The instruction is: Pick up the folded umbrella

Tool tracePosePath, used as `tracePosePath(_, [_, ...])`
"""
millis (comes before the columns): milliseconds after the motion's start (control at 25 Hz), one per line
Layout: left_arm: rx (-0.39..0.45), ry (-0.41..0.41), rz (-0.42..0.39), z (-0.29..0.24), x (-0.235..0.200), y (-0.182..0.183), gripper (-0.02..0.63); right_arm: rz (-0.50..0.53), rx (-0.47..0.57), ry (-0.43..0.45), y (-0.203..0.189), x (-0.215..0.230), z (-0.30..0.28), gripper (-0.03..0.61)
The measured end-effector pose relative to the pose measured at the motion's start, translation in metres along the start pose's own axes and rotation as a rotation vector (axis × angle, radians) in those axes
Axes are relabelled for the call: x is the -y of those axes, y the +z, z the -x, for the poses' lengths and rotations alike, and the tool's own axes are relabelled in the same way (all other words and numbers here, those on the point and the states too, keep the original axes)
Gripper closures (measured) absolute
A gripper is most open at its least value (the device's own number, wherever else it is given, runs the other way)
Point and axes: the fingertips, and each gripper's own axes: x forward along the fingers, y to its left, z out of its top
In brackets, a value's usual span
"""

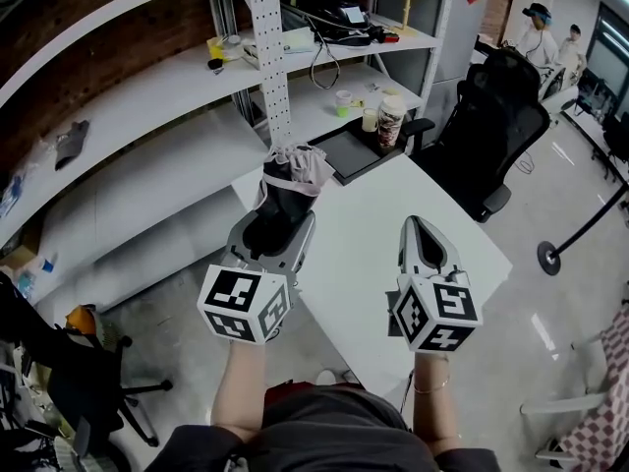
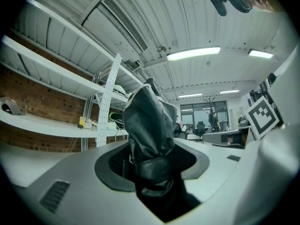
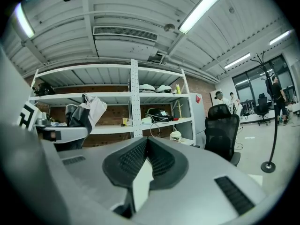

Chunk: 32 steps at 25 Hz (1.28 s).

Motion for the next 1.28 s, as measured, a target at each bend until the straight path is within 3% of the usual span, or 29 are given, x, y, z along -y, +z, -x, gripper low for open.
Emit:
tracePosePath(320, [0.002,0.019,-0.009,0.001,0.000,0.002,0.390,-0.007,0.010,0.009,0.000,0.007,-0.001,0.560])
tracePosePath(1280, [-0.013,0.060,0.027,0.028,-0.028,-0.012,0.390,0.009,0.008,0.062,-0.010,-0.033,0.003,0.560])
